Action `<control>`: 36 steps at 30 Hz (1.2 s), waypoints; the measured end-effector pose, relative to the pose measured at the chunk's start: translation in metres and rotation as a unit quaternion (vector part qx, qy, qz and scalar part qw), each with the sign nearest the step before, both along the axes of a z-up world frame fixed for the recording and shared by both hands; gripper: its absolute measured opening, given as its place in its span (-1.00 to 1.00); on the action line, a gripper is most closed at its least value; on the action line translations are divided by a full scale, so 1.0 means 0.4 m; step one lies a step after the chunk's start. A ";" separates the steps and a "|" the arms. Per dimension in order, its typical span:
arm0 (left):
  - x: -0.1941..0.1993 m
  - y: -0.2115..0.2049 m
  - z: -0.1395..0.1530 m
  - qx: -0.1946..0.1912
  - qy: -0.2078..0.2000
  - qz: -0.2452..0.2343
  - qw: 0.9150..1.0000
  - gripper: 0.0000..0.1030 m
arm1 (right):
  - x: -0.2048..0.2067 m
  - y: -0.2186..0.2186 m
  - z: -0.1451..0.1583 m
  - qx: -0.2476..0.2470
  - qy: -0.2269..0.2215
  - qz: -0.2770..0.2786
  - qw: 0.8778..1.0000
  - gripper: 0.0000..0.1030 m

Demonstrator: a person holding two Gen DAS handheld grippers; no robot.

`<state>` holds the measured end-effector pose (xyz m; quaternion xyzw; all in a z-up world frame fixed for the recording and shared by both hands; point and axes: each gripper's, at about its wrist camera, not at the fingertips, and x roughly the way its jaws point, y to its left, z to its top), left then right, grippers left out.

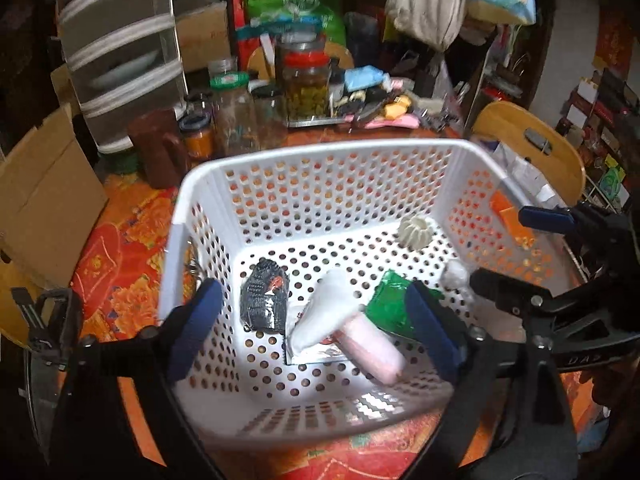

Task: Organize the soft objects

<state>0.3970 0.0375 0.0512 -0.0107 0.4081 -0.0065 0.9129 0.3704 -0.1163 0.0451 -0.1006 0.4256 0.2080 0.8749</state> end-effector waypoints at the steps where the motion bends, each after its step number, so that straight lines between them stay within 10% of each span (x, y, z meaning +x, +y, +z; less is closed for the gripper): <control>1: -0.011 -0.002 0.009 0.001 -0.006 -0.002 1.000 0.96 | -0.012 -0.005 0.006 0.002 -0.003 0.003 1.000 0.87; 24: -0.516 -0.059 0.111 0.061 -0.127 -0.008 0.990 1.00 | -0.431 -0.113 0.089 0.035 -0.131 -0.034 0.990 1.00; 36: -0.810 -0.113 0.102 0.054 -0.165 0.002 0.985 1.00 | -0.688 -0.141 0.059 0.074 -0.126 -0.033 0.989 1.00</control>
